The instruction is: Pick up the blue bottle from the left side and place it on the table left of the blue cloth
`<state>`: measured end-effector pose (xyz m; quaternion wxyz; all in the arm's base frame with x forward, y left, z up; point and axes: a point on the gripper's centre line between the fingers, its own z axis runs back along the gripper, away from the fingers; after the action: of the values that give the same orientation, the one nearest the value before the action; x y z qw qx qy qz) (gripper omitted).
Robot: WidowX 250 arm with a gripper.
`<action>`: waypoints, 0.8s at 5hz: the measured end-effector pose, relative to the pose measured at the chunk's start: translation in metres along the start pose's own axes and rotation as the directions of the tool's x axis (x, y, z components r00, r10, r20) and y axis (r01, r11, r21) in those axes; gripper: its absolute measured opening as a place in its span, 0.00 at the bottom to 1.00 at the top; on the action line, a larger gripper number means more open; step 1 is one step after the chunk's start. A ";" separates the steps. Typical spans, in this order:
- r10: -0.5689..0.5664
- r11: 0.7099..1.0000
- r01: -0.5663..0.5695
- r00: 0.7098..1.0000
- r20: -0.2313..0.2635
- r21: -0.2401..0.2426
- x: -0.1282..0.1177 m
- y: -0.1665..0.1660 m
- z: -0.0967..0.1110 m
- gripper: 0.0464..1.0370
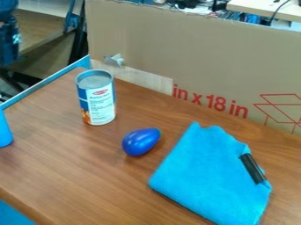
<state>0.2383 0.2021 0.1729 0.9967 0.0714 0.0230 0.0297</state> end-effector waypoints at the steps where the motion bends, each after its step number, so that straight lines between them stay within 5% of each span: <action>1: 0.007 1.000 -0.007 0.998 -0.061 -0.008 -0.008 0.009 -0.013 0.97; 4: -0.005 1.000 0.001 0.987 -0.162 -0.028 -0.017 0.025 -0.053 0.97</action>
<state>0.2172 0.2335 0.1251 0.9925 0.0548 0.1036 0.0343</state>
